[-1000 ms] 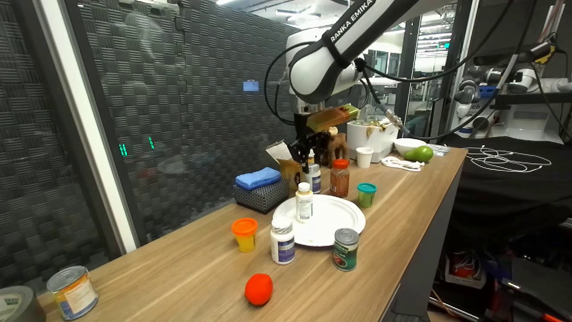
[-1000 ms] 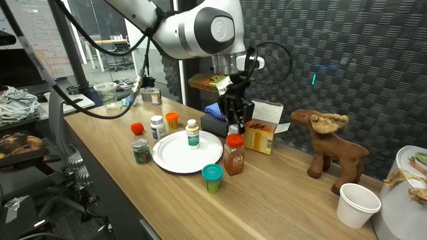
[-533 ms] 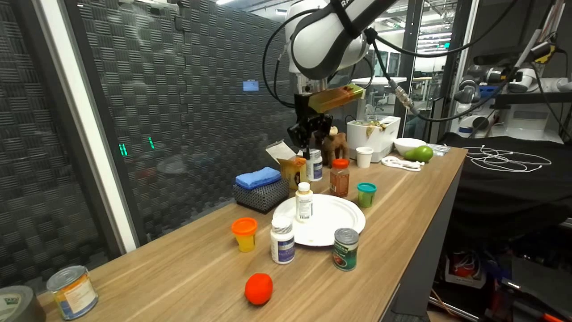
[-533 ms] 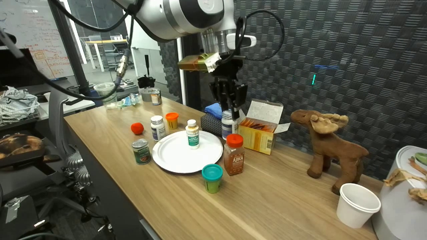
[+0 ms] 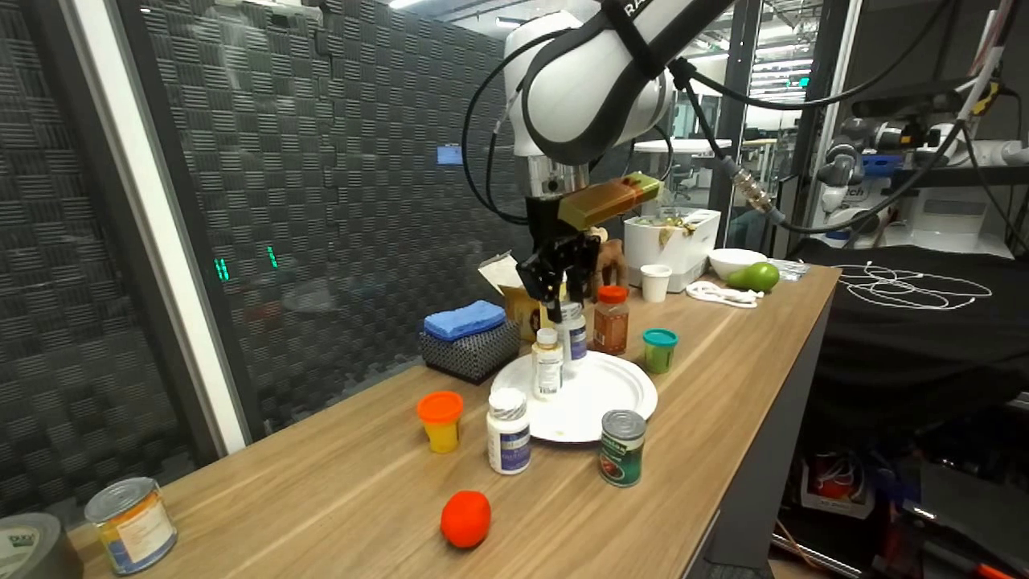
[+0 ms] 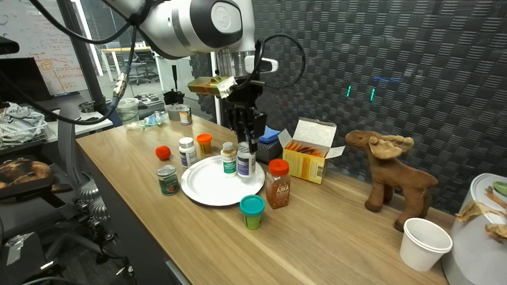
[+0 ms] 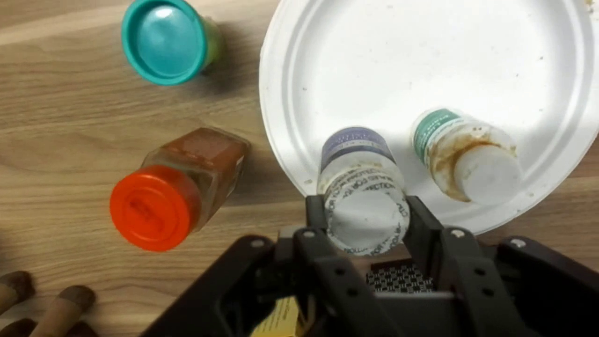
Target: Pick up all the objects surrounding the white plate and arrange them on the plate
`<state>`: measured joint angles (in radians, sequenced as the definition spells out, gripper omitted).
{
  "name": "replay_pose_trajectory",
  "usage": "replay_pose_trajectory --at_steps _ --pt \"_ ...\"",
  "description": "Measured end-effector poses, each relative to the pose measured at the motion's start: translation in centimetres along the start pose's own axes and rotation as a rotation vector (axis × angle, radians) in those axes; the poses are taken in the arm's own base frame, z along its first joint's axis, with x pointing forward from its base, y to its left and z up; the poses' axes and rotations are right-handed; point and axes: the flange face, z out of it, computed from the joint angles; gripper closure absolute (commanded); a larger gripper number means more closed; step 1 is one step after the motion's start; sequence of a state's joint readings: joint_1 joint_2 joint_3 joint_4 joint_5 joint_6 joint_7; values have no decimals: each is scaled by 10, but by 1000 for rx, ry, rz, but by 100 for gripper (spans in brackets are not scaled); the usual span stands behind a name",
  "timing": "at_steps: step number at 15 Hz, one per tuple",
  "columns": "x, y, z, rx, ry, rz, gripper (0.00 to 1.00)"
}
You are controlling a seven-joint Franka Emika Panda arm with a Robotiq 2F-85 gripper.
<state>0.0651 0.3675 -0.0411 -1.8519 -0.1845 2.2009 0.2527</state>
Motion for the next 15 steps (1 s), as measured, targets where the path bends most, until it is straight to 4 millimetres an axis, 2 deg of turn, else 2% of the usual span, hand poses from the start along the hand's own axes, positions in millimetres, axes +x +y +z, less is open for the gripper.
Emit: replay_pose_trajectory --at_steps 4,15 --pt "-5 -11 8 15 -21 -13 80" --pt "6 -11 21 10 -27 17 80"
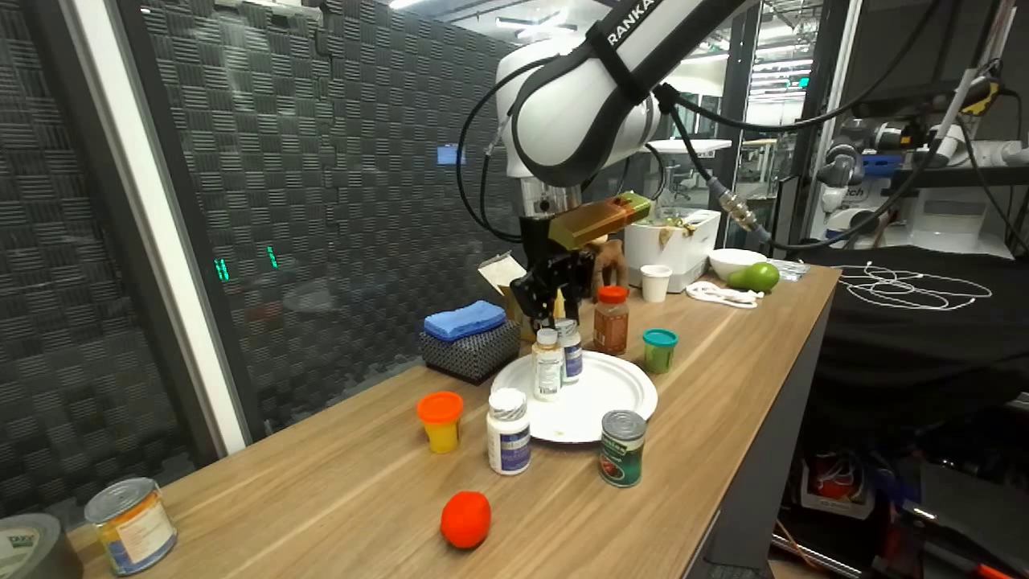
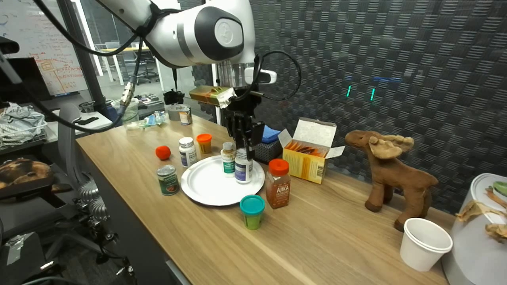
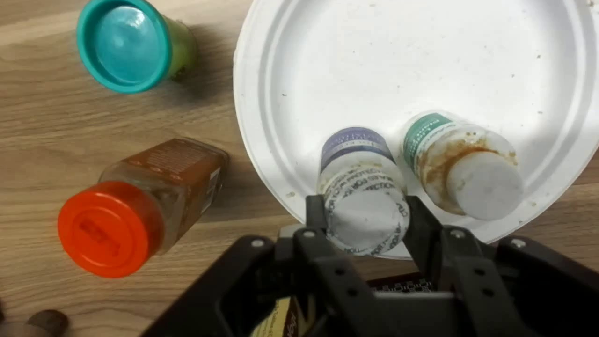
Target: Pick up all the objects surrounding the white plate and arrange them on the plate
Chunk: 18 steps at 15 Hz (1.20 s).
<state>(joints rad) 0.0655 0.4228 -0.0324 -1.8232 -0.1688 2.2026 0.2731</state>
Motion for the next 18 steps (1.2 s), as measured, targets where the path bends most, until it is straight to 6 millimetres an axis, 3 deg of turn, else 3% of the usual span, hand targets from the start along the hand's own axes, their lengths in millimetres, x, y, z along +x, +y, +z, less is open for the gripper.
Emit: replay_pose_trajectory --at_steps 6,7,8,12,16,18 --pt "18 -6 -2 2 44 19 80" --pt "20 -7 -3 2 48 19 43" --pt "20 -7 -4 3 50 18 29" --pt "21 -10 -7 5 59 14 1" --pt "19 -9 -16 4 73 16 0" --pt "18 2 -23 -28 90 45 0"
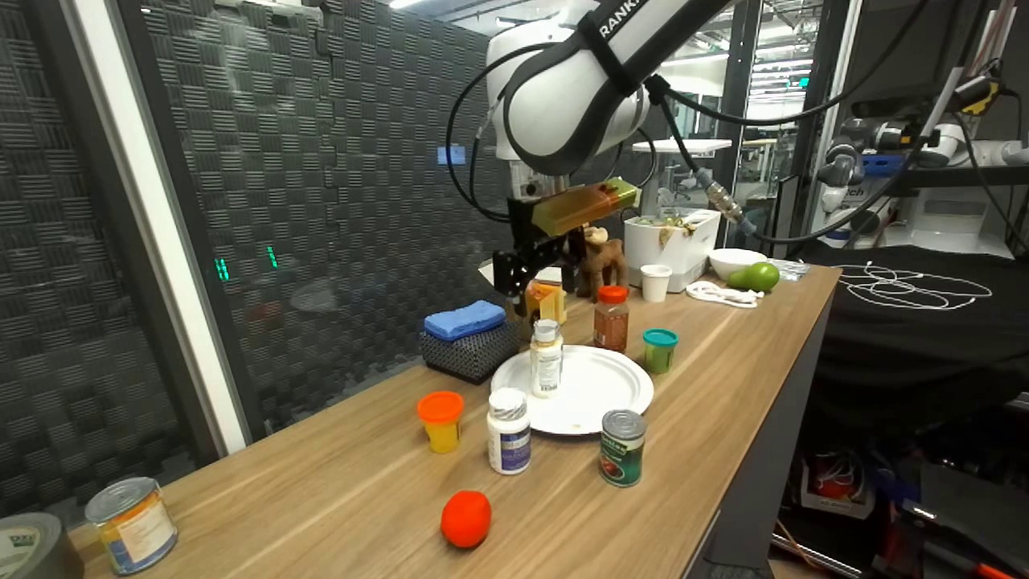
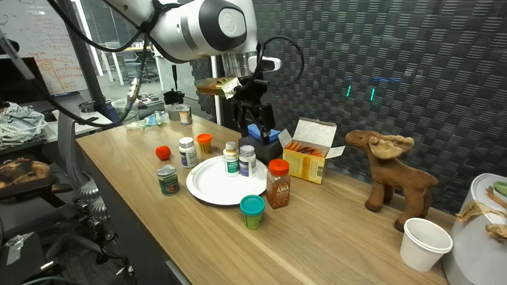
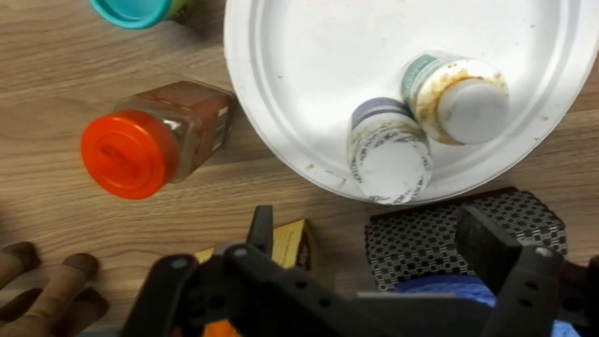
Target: Pick up all the objects surrounding the white plate and arrange them on the plate
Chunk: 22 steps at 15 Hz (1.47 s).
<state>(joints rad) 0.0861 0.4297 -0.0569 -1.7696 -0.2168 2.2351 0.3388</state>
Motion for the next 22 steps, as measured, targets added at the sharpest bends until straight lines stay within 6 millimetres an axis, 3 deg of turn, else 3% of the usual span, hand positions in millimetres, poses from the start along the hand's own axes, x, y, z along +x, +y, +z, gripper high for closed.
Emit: replay_pose_trajectory --at_steps 3,7,10,15,21,22 --pt "-5 29 -15 -47 24 69 0" --pt "-28 67 -43 -63 59 120 0" --pt "-43 86 -50 -50 89 151 0" --pt "-45 109 -13 -38 100 199 0" --pt "-38 108 38 -44 49 206 0" --pt "-36 108 41 -41 45 210 10"
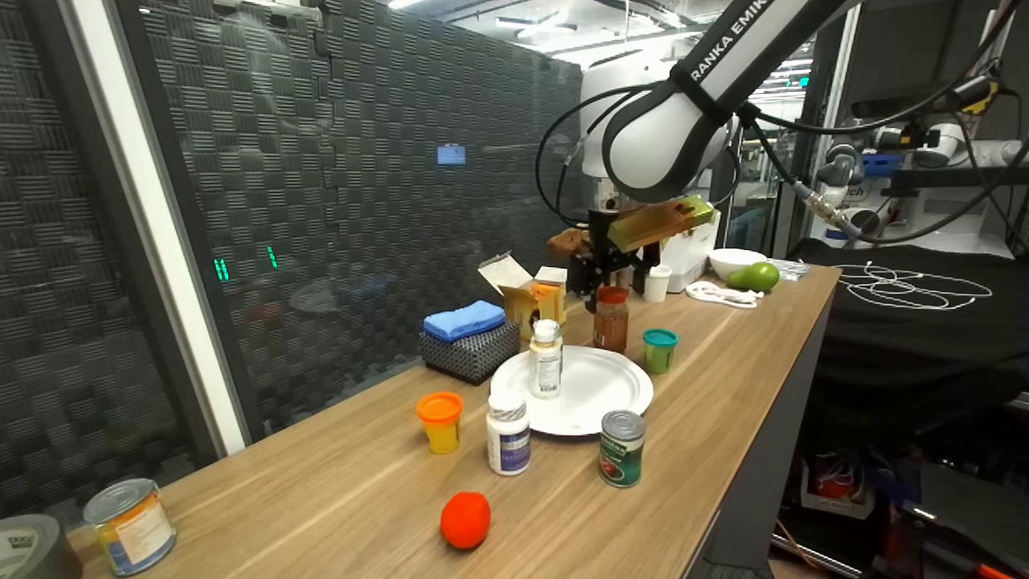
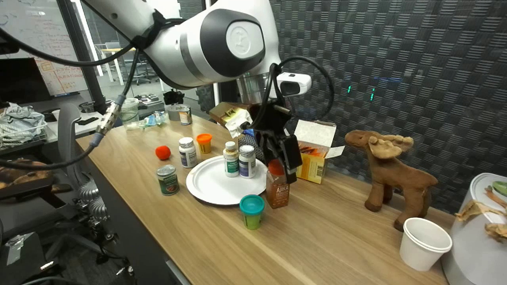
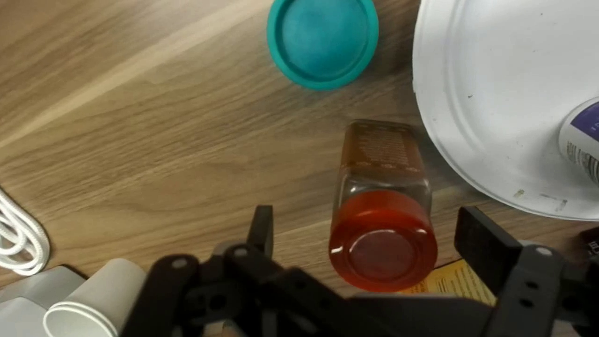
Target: Pick up all the objects surrounding the white plate and arrange them on the plate
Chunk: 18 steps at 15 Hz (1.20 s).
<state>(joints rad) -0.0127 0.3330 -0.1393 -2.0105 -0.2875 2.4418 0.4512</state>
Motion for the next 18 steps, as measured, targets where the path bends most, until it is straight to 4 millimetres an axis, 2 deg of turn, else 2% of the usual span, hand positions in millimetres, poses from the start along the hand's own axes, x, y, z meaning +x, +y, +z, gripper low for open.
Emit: replay_pose_trajectory --at_steps 1,2,3,7,8,15,18 --pt "2 -1 2 2 -1 3 18" --pt "4 -1 2 3 1 6 32" --pt "6 -1 0 4 4 8 42" --pt "12 6 -9 24 13 43 72" --pt "12 8 -11 31 12 54 77" --pt "10 14 -24 82 -48 103 77" --pt "13 13 -47 72 -39 86 77"
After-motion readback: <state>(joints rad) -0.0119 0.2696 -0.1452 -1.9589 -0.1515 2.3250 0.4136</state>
